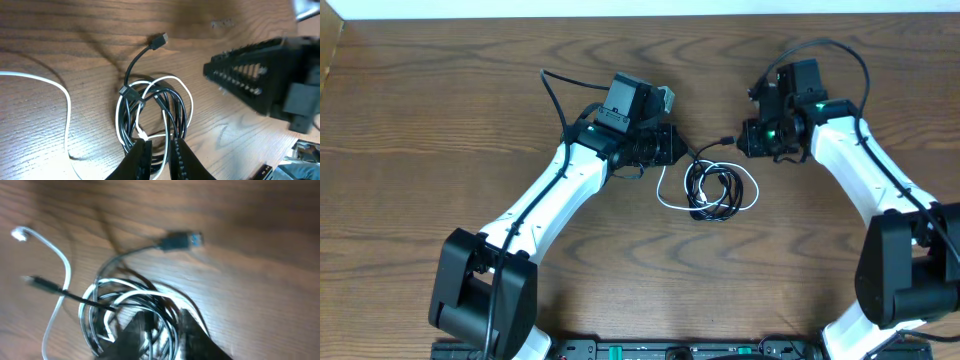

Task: Untangle cables

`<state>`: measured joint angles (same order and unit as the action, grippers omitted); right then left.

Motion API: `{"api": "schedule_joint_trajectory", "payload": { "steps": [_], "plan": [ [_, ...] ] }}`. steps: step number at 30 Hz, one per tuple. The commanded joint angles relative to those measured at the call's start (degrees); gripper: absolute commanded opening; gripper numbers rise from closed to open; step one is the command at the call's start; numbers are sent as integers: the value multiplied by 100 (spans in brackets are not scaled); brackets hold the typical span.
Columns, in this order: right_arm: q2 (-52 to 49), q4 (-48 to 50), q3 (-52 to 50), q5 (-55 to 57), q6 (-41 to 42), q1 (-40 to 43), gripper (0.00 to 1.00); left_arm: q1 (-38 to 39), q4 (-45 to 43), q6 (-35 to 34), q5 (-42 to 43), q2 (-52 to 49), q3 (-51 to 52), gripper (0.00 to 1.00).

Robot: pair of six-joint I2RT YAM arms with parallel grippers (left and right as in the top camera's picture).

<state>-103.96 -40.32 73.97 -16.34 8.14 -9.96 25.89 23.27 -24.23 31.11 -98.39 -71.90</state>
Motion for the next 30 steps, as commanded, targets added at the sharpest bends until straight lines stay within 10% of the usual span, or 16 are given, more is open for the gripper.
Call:
{"api": "schedule_joint_trajectory", "payload": {
  "steps": [1, 11, 19, 30],
  "plan": [
    [-214, -118, -170, 608, 424, 17, 34, -13, 22, -48, -79, -52, -44, 17],
    [-223, -122, -269, 608, -175, -48, 38, 105, 20, -50, -273, -63, -33, 17],
    [-223, 61, -269, 496, 251, 208, 41, 634, -31, -522, -1108, -479, -33, 55],
    [-223, 48, -269, 223, 205, 461, 42, 516, -160, -79, -879, -1714, -33, 56]
  ]
}}
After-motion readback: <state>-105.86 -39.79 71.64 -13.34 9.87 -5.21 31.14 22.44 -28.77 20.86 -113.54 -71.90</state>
